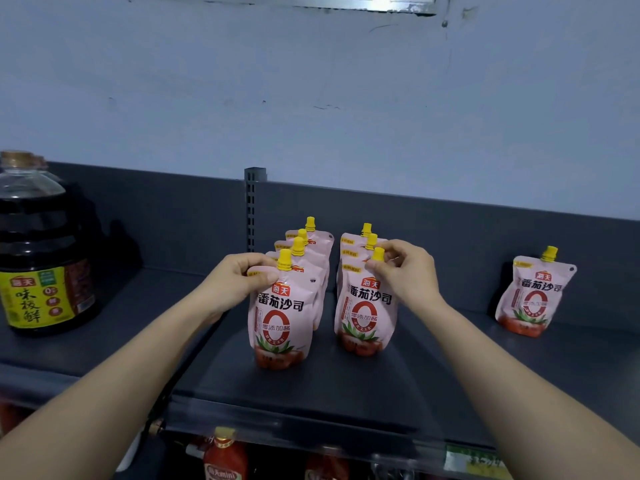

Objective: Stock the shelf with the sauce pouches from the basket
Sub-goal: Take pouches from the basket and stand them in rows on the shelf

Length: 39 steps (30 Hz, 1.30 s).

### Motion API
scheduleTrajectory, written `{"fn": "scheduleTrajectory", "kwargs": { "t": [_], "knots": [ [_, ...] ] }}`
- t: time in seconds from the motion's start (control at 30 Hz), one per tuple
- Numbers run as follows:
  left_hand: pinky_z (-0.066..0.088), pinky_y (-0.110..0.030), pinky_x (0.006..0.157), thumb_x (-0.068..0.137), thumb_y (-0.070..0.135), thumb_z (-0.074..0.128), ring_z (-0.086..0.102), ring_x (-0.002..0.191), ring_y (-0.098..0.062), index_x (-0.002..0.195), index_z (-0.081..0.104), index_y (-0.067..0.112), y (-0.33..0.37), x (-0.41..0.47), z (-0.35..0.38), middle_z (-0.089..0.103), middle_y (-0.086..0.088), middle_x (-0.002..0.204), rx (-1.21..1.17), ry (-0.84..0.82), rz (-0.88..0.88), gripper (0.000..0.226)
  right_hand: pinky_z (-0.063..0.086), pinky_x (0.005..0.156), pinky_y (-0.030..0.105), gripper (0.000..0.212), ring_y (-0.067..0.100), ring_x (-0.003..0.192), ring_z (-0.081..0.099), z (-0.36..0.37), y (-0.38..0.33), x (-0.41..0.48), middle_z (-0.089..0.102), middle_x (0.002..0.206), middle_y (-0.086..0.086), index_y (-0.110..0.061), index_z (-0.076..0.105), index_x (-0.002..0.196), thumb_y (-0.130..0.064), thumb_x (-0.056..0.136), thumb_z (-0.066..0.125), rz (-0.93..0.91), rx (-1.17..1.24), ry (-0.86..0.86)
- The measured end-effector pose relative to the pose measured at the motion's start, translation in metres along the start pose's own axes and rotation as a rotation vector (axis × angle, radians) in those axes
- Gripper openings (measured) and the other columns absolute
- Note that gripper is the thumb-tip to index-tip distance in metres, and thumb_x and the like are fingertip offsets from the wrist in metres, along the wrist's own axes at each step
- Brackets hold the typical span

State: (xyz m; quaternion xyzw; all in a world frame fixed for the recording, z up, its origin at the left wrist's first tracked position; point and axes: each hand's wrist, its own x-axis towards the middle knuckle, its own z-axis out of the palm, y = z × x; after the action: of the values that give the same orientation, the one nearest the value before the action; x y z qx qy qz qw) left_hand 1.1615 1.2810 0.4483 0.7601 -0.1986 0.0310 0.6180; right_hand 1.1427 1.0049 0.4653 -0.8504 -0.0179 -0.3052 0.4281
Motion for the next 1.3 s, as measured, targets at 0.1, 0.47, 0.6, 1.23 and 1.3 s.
{"fn": "scheduleTrajectory", "kwargs": {
  "t": [0.1,0.47,0.6,1.23,1.3],
  "knots": [
    [0.056,-0.025,0.079,0.086,0.003,0.064,0.069,0.089,-0.016,0.099,0.069,0.004,0.001,-0.002,-0.002,0.072,-0.008,0.096,0.012,0.003,-0.009,0.014,0.047,0.065,0.019,0.022,0.004,0.069,0.055,0.002,0.0,0.002,0.059,0.079,-0.014,-0.02,0.071,0.099,-0.017,0.079,0.078,0.01,0.02,-0.002],
    [0.052,-0.02,0.072,0.086,0.006,0.067,0.069,0.081,-0.006,0.085,0.069,0.023,0.012,-0.009,0.001,0.072,0.007,0.086,0.215,0.052,-0.005,0.017,0.055,0.075,0.032,0.037,0.006,0.075,0.056,0.0,0.006,0.006,0.057,0.081,-0.013,-0.023,0.064,0.116,-0.022,0.081,0.076,-0.005,-0.015,-0.052],
    [0.053,-0.019,0.075,0.086,0.009,0.068,0.069,0.086,-0.005,0.097,0.07,0.022,0.02,-0.012,0.001,0.073,0.007,0.094,0.296,0.052,0.035,0.017,0.053,0.074,0.031,0.042,0.003,0.075,0.057,-0.001,0.005,0.007,0.058,0.081,-0.014,-0.022,0.06,0.119,-0.026,0.08,0.076,0.003,-0.029,-0.043],
    [0.048,-0.028,0.085,0.086,0.021,0.069,0.058,0.098,-0.007,0.114,0.062,0.03,0.051,-0.027,0.004,0.064,0.01,0.102,0.713,0.208,0.169,0.031,0.043,0.088,0.036,0.041,0.024,0.112,0.051,0.001,-0.029,-0.008,0.058,0.119,0.005,-0.016,0.059,0.124,-0.03,0.086,0.067,-0.336,-0.355,0.166],
    [0.047,-0.035,0.093,0.088,0.026,0.065,0.055,0.109,-0.013,0.128,0.057,0.024,0.053,-0.033,-0.002,0.061,0.005,0.115,0.906,0.277,0.163,0.041,0.042,0.09,0.038,0.042,0.026,0.112,0.051,0.008,-0.044,-0.015,0.059,0.12,0.006,-0.015,0.06,0.123,-0.03,0.085,0.067,-0.418,-0.364,0.151]
  ]
}}
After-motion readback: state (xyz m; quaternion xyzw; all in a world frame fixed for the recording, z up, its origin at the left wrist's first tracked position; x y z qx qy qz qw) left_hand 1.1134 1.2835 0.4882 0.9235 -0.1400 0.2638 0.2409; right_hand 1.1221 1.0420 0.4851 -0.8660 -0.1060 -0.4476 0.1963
